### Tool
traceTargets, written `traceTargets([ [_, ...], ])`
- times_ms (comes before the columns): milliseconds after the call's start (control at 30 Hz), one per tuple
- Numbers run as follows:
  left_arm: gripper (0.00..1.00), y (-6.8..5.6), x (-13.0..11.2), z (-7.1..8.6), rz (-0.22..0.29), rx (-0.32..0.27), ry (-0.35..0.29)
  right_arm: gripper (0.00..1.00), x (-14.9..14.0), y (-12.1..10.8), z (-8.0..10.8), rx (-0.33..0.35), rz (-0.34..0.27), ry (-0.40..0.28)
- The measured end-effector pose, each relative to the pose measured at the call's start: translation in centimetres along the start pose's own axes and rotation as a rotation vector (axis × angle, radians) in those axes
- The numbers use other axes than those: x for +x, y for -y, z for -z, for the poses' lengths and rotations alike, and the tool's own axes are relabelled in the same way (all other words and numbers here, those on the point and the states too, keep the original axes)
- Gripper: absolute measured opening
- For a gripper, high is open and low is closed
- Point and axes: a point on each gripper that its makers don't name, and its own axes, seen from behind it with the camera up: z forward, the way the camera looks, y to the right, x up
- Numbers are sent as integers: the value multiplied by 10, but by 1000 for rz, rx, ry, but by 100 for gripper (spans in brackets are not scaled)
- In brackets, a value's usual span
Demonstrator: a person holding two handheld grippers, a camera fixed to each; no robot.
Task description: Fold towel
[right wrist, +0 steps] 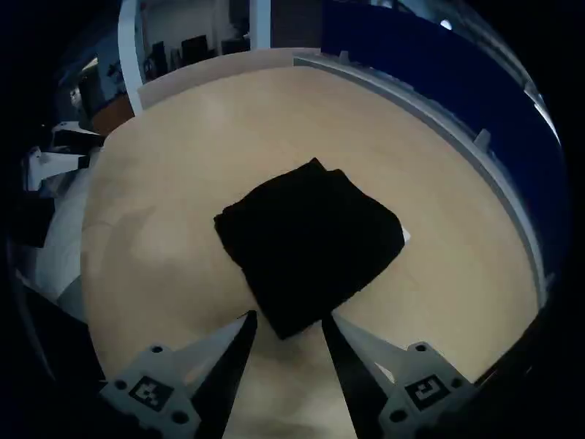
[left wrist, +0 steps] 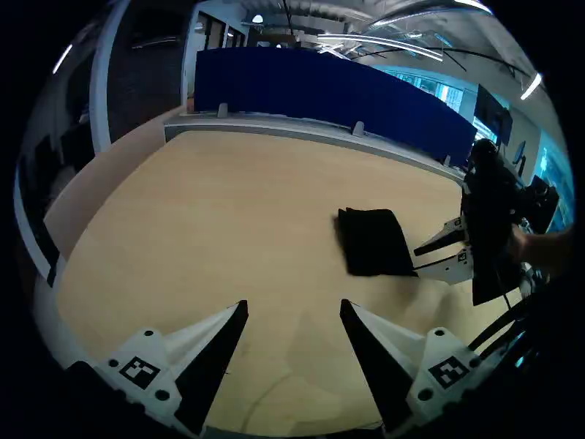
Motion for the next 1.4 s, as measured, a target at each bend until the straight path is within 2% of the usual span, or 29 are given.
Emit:
traceTargets([
  [200, 93, -2, 1, 0, -1, -3, 0, 66, -9, 2, -4, -4, -9, 11],
  [400, 94, -3, 1, -1, 1, -4, -1, 53, -16, 5, -10, -3, -26, 19],
  [533, 93, -3, 0, -1, -1, -3, 2, 51, -19, 6, -13, -2, -43, 17],
  [800, 93, -3, -2, -2, -2, -3, 5, 30, -18, 1, -13, -12, -77, 7],
  [933, 94, -4, -2, -3, -4, -4, 6, 12, -18, 0, -13, -14, -85, 6],
  [967, 94, -4, -2, -3, -5, -5, 6, 10, -18, -1, -13, -14, -86, 5],
  [1200, 94, -5, -1, -3, -10, -7, 6, 5, -15, -1, -12, -14, -77, -6],
  [1400, 94, -5, 1, -2, -16, -10, 5, 5, 2, -5, 0, -18, -77, -42],
])
